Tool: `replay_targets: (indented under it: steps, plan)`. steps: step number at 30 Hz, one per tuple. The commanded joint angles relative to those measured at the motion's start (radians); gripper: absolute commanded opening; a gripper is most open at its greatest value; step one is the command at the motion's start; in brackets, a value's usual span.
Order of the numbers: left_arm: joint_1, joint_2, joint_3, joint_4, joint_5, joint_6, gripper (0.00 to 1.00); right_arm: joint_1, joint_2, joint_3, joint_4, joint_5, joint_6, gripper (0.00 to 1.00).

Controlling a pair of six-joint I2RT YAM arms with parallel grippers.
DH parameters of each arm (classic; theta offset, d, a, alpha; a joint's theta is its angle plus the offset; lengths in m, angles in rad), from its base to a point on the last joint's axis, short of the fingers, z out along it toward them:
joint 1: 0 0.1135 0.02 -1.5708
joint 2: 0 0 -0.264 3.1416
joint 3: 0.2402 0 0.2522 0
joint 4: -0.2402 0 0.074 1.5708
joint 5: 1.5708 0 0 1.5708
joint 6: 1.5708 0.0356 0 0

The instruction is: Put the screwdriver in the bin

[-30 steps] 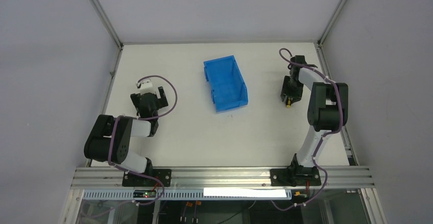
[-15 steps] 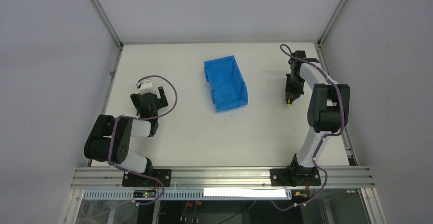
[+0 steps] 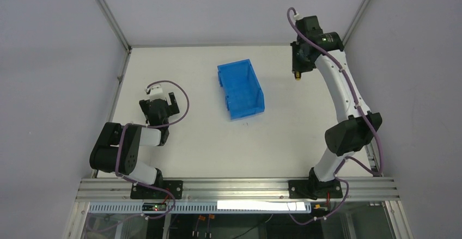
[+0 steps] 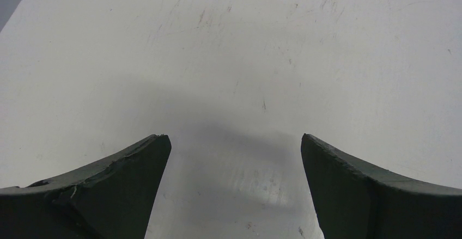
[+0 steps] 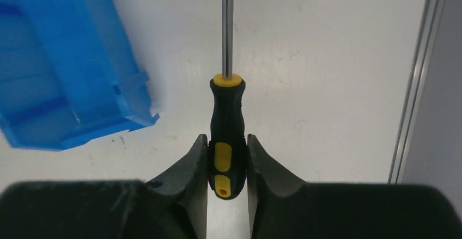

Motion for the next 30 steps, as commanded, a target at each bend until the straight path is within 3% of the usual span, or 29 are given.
replay_targets:
  steps: [1,12,30]
  plan:
    - [-0.004,0.001,0.016,0.019,-0.018,-0.011,0.99,0.162,-0.011,0.108,0.006,0.005,-0.025,0.0]
    - [-0.005,0.001,0.016,0.02,-0.018,-0.012,0.99,0.486,0.092,0.104,0.239,0.022,-0.084,0.0]
    - [-0.004,0.001,0.016,0.019,-0.018,-0.01,0.99,0.496,0.369,-0.128,0.461,0.027,0.118,0.0]
